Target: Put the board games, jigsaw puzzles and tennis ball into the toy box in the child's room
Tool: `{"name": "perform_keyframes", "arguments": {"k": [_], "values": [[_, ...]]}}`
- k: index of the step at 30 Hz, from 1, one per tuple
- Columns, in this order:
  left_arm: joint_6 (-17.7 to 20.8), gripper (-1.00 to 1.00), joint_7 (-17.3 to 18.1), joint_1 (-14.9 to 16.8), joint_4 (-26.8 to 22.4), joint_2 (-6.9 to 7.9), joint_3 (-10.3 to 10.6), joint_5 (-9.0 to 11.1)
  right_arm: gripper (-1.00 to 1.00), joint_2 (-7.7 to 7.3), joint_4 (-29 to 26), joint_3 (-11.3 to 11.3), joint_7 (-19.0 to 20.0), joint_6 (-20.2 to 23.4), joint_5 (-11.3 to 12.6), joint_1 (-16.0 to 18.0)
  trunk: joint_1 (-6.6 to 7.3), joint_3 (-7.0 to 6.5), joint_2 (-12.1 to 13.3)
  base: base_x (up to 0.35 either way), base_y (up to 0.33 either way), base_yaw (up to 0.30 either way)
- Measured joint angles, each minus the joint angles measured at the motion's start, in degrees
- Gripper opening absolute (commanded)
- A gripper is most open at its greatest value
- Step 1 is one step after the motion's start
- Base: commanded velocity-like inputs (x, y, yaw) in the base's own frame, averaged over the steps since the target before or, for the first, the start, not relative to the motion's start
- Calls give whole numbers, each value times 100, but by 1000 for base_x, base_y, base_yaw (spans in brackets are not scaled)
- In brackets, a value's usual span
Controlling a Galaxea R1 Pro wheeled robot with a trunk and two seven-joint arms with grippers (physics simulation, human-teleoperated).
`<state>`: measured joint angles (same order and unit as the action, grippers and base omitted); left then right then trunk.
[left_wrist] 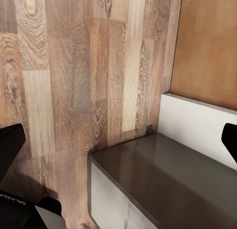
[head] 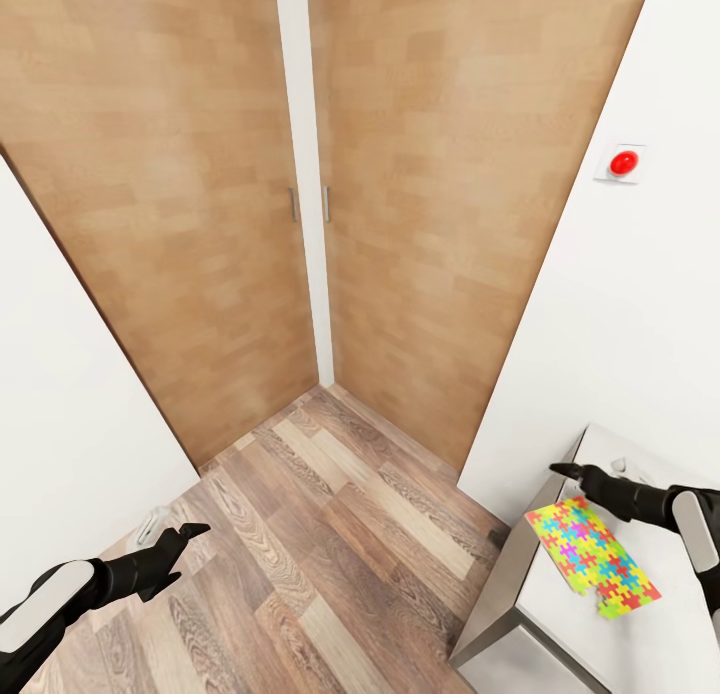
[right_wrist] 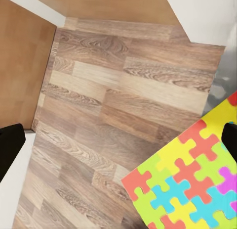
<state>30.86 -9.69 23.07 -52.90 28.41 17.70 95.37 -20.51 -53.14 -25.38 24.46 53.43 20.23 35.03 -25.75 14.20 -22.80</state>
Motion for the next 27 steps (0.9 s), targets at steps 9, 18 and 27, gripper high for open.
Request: {"name": "perform_keyframes", "arguments": {"k": [9,18,27], "values": [[0,100,0,0,0,0,0,0,100,-54,-61,-4,40,0,4,-25,0,0,0,0,0,0],[-4,100,0,1,1,0,1,-1,100,-66,-77,-6,49,0,3,-36,0,0,0,0,0,-101],[-3,100,0,1,1,-2,6,-1,100,-67,-73,-2,50,6,0,-38,0,0,0,0,0,-236]]}}
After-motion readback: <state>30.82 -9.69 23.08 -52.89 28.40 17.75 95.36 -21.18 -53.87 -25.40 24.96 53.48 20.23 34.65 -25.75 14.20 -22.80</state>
